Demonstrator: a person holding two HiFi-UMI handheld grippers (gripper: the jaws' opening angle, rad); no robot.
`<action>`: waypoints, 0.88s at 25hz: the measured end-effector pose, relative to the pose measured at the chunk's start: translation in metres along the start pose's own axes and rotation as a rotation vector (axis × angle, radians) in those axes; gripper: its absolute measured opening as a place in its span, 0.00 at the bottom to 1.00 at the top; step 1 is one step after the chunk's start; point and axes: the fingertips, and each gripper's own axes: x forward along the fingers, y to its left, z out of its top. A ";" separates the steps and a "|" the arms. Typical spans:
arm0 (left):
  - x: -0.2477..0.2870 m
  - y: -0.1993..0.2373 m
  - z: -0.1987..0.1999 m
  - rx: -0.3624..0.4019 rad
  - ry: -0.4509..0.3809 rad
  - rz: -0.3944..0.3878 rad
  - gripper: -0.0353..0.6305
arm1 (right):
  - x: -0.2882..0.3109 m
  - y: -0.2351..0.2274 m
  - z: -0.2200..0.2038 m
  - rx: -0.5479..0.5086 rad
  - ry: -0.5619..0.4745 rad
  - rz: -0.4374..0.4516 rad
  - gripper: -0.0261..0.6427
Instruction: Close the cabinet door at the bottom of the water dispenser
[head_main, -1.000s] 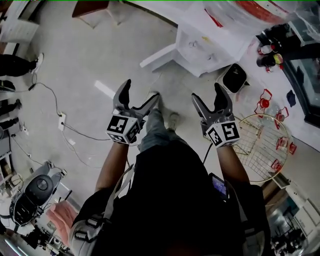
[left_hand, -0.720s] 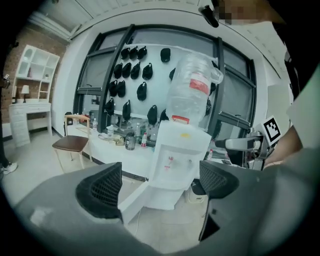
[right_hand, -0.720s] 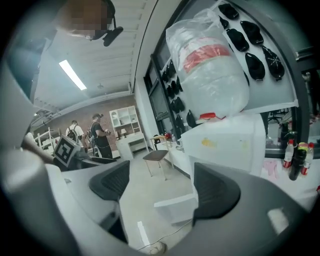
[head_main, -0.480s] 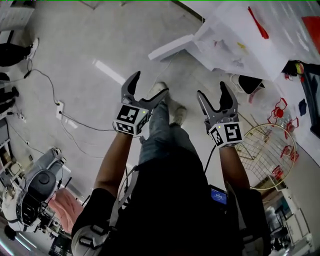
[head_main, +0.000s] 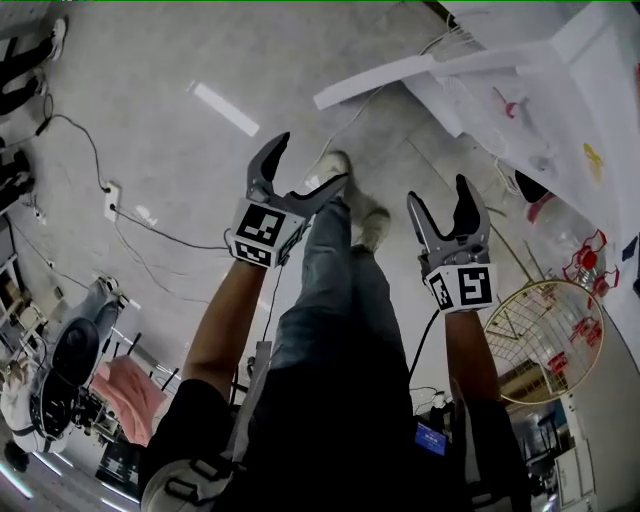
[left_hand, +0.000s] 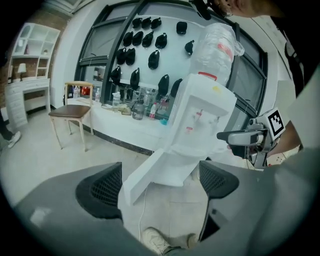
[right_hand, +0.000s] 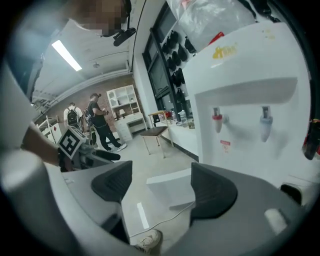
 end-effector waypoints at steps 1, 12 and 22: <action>0.007 0.006 -0.007 -0.003 0.008 0.001 0.78 | 0.007 -0.001 -0.007 0.005 0.008 0.001 0.58; 0.068 0.041 -0.055 0.021 0.090 -0.026 0.78 | 0.055 -0.014 -0.044 0.022 0.069 -0.025 0.54; 0.127 0.073 -0.092 -0.014 0.159 -0.020 0.78 | 0.065 -0.016 -0.068 0.045 0.163 -0.048 0.50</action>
